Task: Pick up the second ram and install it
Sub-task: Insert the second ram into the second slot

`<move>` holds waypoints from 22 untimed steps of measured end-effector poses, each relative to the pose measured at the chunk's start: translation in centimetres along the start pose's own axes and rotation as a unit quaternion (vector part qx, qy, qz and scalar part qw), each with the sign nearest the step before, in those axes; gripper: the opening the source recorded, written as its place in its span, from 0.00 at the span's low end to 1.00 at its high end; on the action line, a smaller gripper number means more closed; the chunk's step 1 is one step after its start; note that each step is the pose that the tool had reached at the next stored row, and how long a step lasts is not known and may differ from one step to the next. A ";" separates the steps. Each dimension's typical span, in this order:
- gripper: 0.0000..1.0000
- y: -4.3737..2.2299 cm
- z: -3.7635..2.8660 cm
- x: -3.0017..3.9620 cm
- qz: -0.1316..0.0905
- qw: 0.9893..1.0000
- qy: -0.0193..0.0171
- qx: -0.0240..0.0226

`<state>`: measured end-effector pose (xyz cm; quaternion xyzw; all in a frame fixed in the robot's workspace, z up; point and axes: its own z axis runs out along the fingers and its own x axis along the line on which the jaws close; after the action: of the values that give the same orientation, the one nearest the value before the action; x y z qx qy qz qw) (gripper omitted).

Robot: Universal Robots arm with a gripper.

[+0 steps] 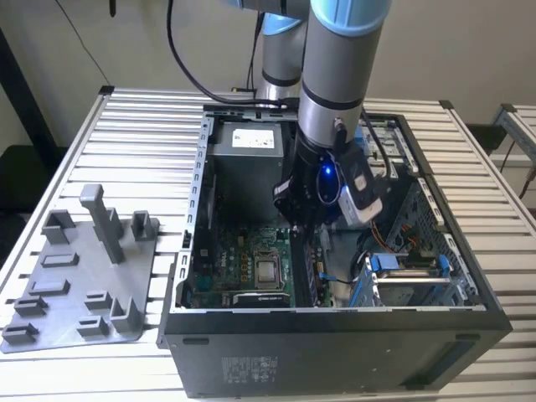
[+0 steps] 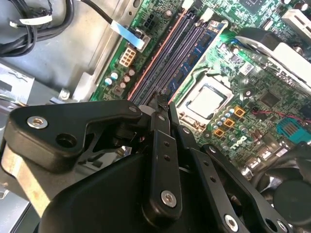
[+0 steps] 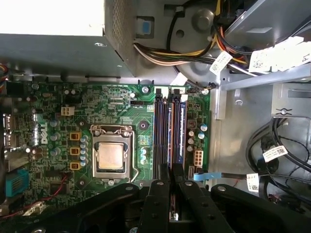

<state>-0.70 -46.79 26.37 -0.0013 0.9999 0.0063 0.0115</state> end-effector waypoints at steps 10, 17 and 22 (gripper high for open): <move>0.14 0.00 0.42 0.01 0.000 1.000 0.000 0.000; 0.14 -0.04 0.46 0.01 0.000 1.000 0.000 0.000; 0.14 -0.05 0.69 0.07 0.000 1.000 0.004 0.001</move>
<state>-0.75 -46.83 25.68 -0.0010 1.0000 0.0056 0.0074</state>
